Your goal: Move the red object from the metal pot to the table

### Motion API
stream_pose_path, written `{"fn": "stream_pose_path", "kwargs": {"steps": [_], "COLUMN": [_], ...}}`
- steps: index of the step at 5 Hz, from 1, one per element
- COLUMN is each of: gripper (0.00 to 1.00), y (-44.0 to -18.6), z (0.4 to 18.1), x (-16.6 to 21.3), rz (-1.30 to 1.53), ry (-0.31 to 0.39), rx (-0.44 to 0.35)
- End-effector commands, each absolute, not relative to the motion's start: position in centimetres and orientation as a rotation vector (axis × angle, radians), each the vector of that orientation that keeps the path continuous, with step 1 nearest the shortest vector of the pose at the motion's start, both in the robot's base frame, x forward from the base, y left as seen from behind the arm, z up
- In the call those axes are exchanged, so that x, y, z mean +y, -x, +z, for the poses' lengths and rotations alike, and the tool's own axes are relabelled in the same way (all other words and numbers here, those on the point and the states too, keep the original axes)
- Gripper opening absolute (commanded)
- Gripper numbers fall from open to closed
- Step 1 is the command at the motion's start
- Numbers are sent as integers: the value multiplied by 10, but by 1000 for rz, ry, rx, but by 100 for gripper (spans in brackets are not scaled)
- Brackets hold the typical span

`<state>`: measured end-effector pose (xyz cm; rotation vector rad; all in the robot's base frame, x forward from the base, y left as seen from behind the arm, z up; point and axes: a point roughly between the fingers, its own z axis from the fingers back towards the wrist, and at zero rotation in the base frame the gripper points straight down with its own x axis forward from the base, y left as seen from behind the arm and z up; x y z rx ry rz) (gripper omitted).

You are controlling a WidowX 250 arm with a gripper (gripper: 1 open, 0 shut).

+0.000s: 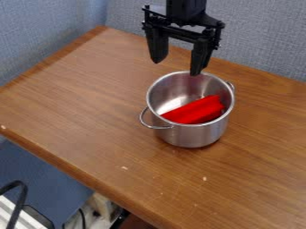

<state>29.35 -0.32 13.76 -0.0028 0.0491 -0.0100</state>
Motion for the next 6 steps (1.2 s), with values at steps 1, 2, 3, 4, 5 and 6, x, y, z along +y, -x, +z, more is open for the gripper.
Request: {"fn": "stream_pose_path", "kwargs": {"steps": [1, 2, 3, 4, 5, 6], "gripper": [100, 100, 100, 100, 0, 0], "y": [-294, -289, -284, -274, -262, -262], "z": [126, 97, 68, 49, 38, 46], "x": [-9, -21, -39, -31, -17, 7], "rz": [-7, 6, 13, -69, -133, -76], "ry": [1, -3, -10, -25, -24, -17], "rx": [69, 90, 78, 62, 66, 66]}}
